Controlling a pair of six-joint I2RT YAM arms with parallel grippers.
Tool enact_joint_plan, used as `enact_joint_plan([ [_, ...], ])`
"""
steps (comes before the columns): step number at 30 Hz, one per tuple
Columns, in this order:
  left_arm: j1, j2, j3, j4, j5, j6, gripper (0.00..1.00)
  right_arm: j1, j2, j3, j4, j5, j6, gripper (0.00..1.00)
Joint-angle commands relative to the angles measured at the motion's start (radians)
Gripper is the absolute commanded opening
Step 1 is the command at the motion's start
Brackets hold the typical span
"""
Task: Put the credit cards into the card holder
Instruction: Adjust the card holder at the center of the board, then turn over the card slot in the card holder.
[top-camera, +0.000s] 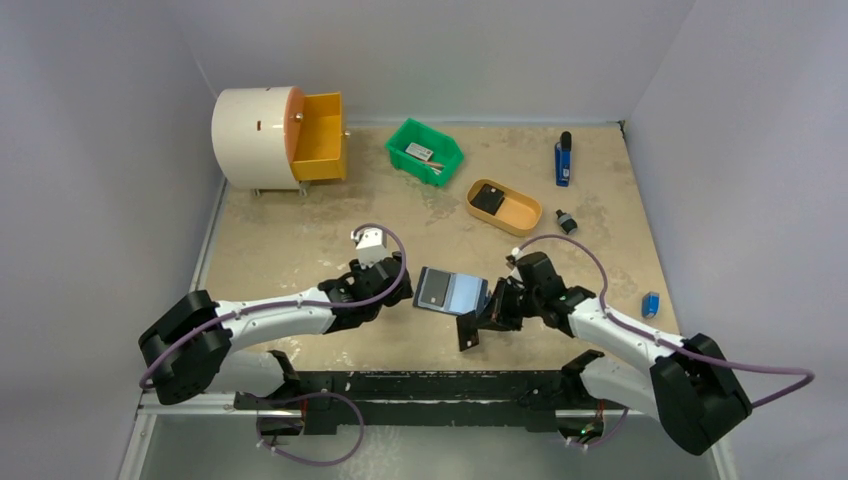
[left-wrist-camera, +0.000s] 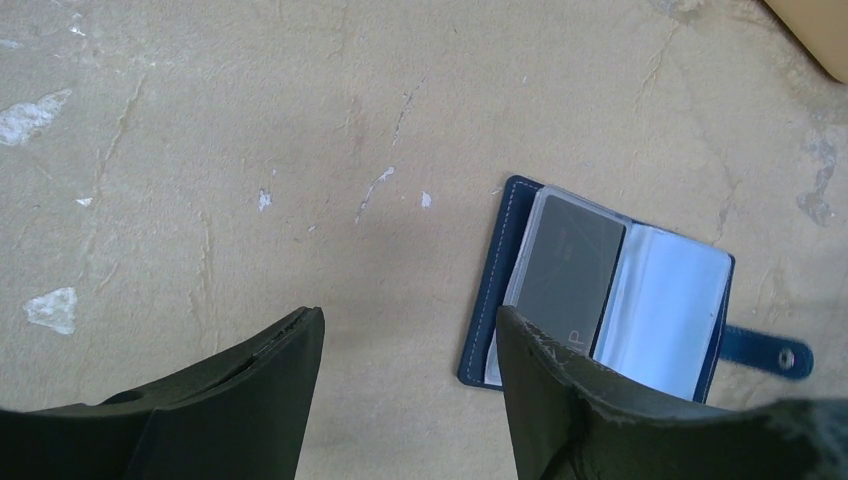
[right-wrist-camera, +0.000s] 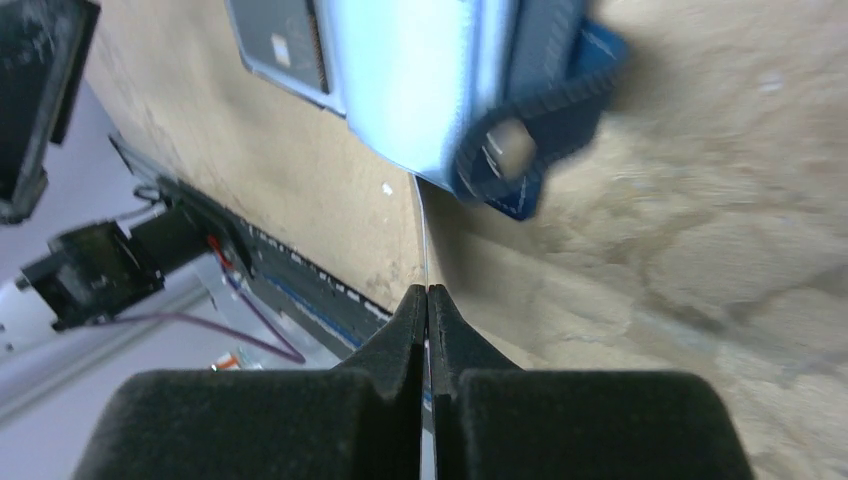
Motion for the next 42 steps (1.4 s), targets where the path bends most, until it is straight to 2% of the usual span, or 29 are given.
enact_joint_plan([
  [1,0.002,-0.007,-0.007,0.055,0.004,-0.025,0.63,-0.062,-0.055,-0.034,-0.001,0.098,0.068,0.0],
  [8,0.001,-0.002,-0.012,0.071,0.017,-0.03,0.63,-0.1,-0.059,-0.004,-0.03,0.115,0.018,0.0],
  [12,0.001,-0.025,-0.008,0.057,0.013,-0.03,0.62,-0.098,-0.146,0.088,-0.19,0.138,-0.161,0.0],
  [14,0.001,-0.045,-0.007,0.058,0.01,-0.029,0.62,-0.098,-0.247,0.138,-0.271,0.173,-0.191,0.0],
  [16,0.002,-0.058,0.0,0.073,0.015,-0.026,0.62,-0.104,-0.263,0.198,-0.336,0.209,-0.234,0.0],
  [19,0.002,-0.04,0.023,0.109,0.045,-0.018,0.62,-0.126,-0.145,0.28,-0.351,0.225,-0.27,0.0],
  [26,0.002,0.055,0.081,0.153,0.105,0.007,0.61,-0.17,0.095,0.348,-0.186,0.176,-0.268,0.0],
  [42,0.002,0.165,0.129,0.169,0.13,0.023,0.59,-0.173,0.208,0.334,-0.177,0.12,-0.368,0.0],
])
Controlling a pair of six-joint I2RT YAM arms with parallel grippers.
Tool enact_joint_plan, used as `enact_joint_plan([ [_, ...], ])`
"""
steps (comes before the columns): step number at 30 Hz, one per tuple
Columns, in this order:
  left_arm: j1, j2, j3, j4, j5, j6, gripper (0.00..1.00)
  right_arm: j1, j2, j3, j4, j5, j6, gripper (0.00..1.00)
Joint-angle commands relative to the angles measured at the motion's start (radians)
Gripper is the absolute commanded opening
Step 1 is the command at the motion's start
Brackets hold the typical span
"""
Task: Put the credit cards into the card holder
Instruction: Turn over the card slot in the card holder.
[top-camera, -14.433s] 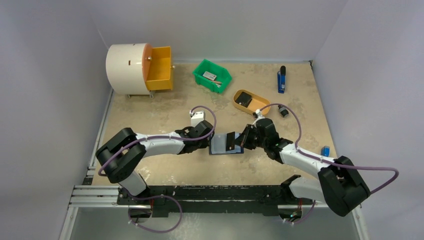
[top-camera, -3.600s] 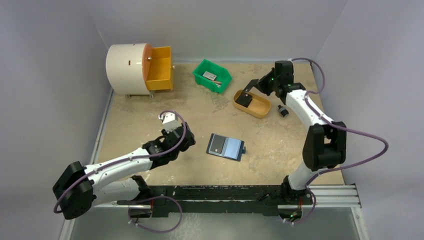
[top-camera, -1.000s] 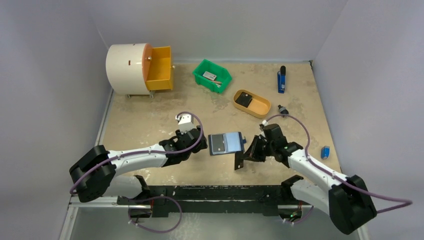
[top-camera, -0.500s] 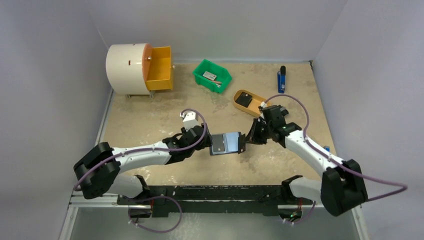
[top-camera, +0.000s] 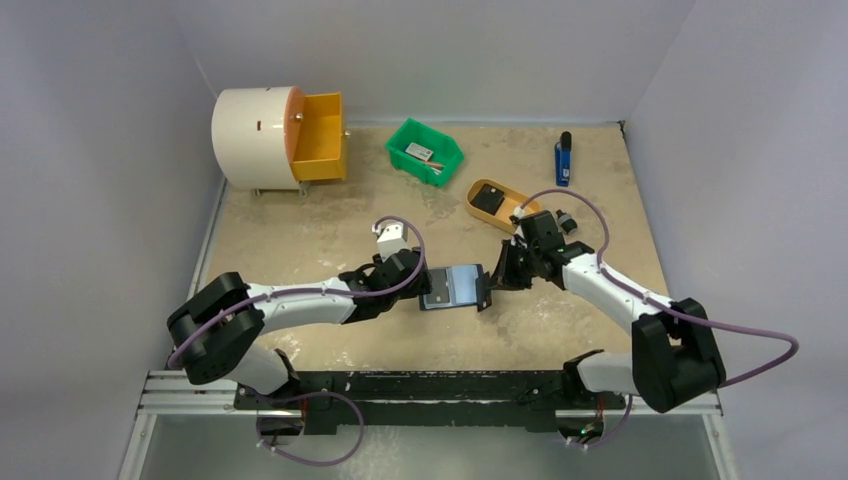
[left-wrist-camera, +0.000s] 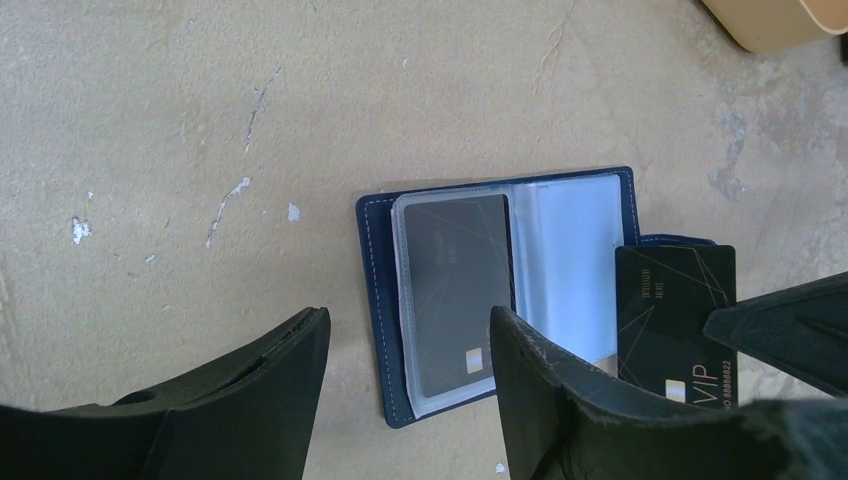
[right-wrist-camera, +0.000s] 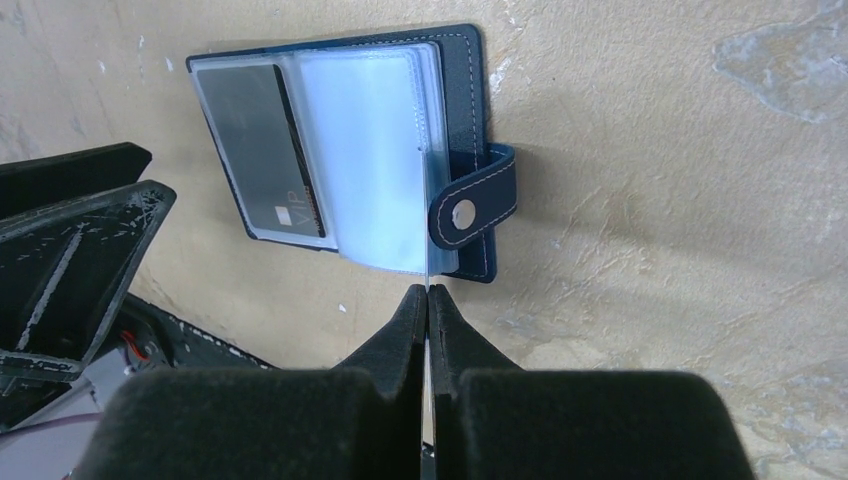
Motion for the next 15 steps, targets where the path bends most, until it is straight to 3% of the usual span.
enact_joint_plan([
  [1,0.002,0.003,0.044,0.044,0.007,0.021,0.59,-0.003,0.023,0.02,0.031,-0.048,-0.048,0.0],
  [15,-0.011,0.042,0.136,0.033,0.074,0.093,0.63,-0.003,0.03,-0.004,0.11,-0.095,-0.021,0.0],
])
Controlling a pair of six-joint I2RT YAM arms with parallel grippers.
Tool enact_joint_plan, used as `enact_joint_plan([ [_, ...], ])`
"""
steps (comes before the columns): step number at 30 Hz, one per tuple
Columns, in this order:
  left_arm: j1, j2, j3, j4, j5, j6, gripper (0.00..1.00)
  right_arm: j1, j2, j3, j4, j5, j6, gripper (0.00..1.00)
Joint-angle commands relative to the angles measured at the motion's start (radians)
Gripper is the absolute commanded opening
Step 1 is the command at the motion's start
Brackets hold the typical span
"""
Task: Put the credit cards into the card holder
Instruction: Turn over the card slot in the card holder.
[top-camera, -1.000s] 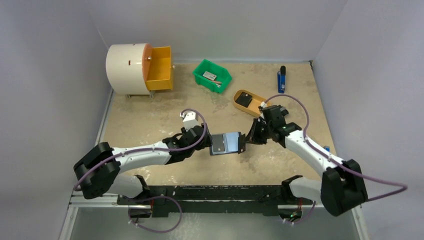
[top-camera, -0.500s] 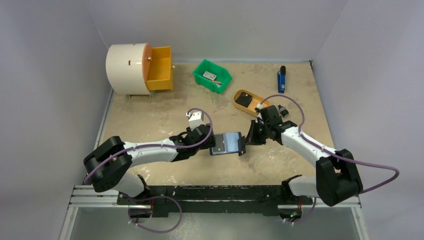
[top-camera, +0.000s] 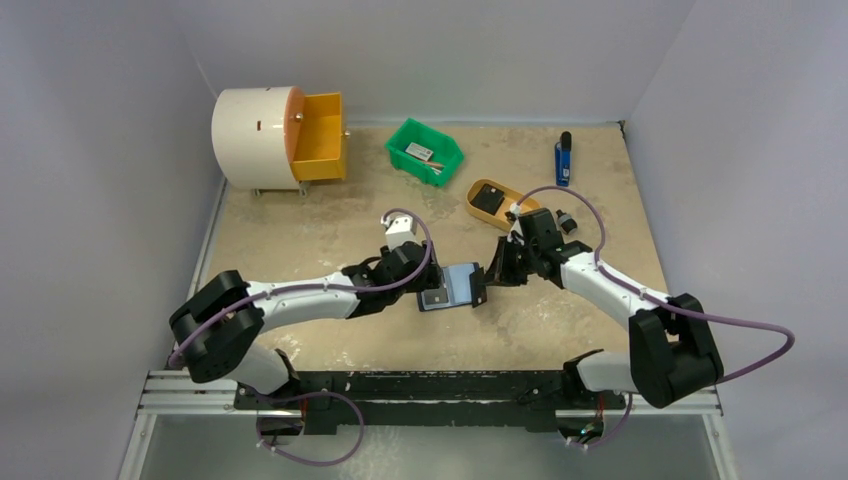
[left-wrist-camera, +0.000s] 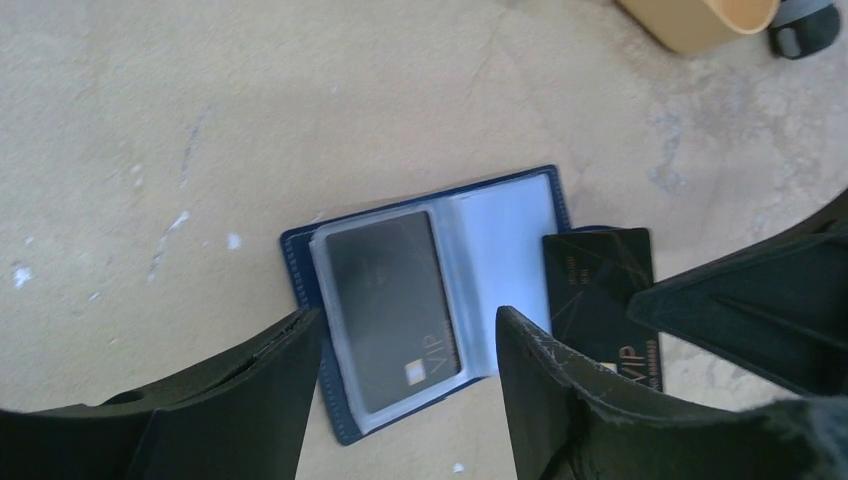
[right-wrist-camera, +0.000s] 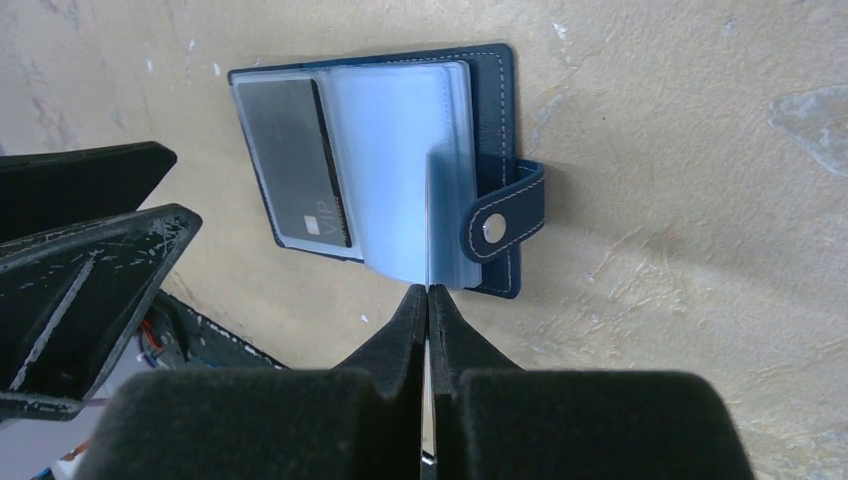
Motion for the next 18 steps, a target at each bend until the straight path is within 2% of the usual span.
enact_joint_plan([
  [1,-0.016,0.061,0.112,0.018,0.045,0.055,0.64,-0.001,0.0,-0.005,0.041,-0.044,0.001,0.0],
  [11,-0.028,0.242,0.265,-0.065,0.064,0.067,0.64,0.0,0.015,-0.02,0.045,-0.041,-0.002,0.0],
  [18,-0.03,0.318,0.351,-0.146,0.024,0.076,0.65,0.0,-0.173,-0.018,-0.122,0.121,0.013,0.0],
])
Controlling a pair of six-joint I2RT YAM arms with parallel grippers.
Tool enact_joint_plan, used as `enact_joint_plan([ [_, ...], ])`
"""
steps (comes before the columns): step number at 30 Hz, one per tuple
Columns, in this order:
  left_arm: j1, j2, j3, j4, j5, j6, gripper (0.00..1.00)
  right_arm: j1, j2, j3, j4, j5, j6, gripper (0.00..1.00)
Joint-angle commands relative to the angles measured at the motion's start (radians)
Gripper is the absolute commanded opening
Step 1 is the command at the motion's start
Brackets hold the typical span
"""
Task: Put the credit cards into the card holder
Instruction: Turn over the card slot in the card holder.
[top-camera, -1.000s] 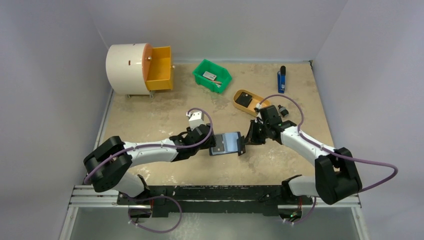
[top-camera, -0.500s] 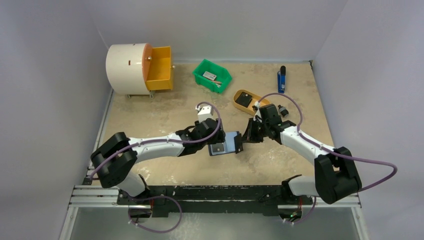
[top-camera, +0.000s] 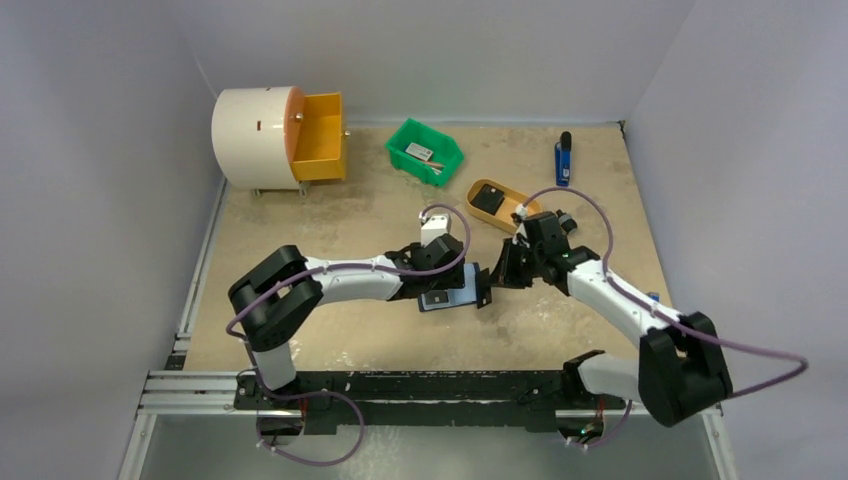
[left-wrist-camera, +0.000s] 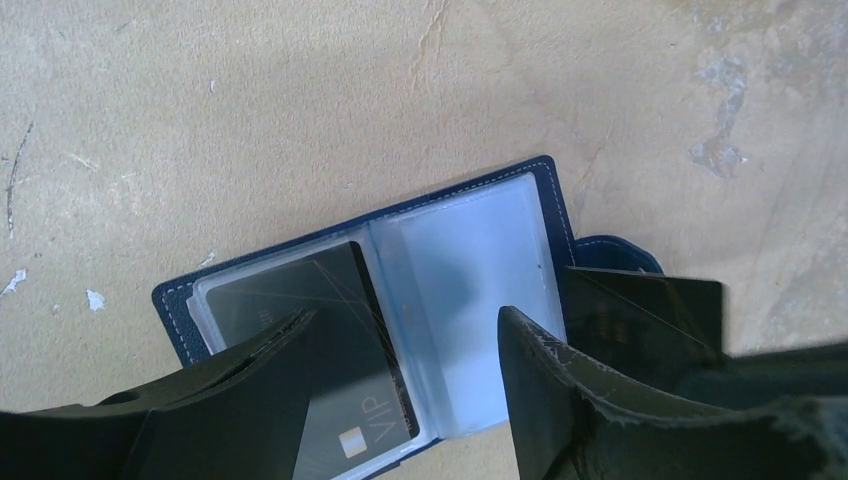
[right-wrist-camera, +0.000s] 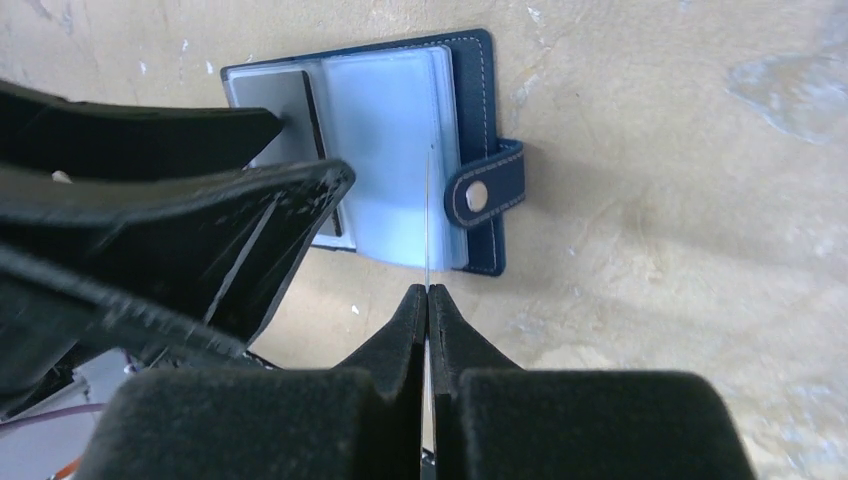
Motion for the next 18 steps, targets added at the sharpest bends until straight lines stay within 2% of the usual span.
enact_joint_plan([
  [1,-0.005,0.024,0.089,-0.054,-0.035,0.03,0.65,-0.001,-0.159,0.004,-0.137,0.119,0.027,0.0],
  [7,-0.028,0.066,0.145,-0.092,-0.062,0.04,0.66,-0.001,-0.303,-0.001,-0.204,0.194,0.068,0.0],
  [18,-0.052,0.152,0.222,-0.154,-0.092,0.069,0.65,-0.001,-0.297,-0.012,-0.187,0.172,0.076,0.0],
])
